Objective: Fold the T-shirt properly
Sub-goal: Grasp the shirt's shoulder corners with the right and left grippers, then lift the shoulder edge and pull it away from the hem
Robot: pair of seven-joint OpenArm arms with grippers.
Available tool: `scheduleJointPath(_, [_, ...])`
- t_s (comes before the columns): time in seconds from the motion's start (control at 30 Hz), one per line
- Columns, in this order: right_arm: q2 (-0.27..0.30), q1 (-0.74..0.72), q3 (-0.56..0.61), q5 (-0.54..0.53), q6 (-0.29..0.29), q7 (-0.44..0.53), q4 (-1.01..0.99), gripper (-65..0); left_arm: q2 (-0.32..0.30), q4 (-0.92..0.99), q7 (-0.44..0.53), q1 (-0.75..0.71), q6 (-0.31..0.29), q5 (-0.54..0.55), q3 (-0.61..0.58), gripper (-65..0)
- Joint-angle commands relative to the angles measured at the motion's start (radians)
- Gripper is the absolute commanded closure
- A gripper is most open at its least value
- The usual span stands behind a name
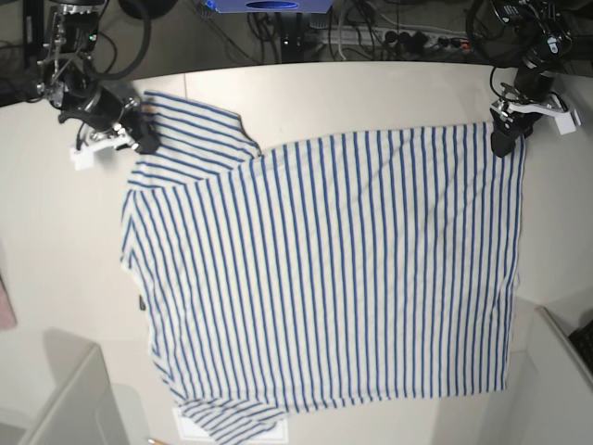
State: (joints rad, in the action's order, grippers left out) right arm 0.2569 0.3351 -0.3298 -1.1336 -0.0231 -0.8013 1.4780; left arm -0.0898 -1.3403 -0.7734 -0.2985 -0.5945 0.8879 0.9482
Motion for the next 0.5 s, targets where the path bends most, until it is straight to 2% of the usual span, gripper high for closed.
scheduleJointPath(0.0, [0.011, 0.003, -0.001, 0.03, 0.022, -0.011, 0.006, 0.0, 0.0, 0.008, -0.067, 0.0, 0.031, -0.063, -0.005, -40.2])
scheduleJointPath(0.27, [0.005, 0.003, -0.007, 0.03, 0.022, -0.007, 0.006, 0.0, 0.0, -0.005, -0.07, 0.0, 0.031, -0.063, -0.007, 0.0])
scheduleJointPath(0.47, [0.009, 0.012, -0.007, 0.028, 0.022, -0.007, 0.033, 0.0, -0.008, -0.04, -0.07, -0.037, 0.031, -0.063, -0.025, 0.0])
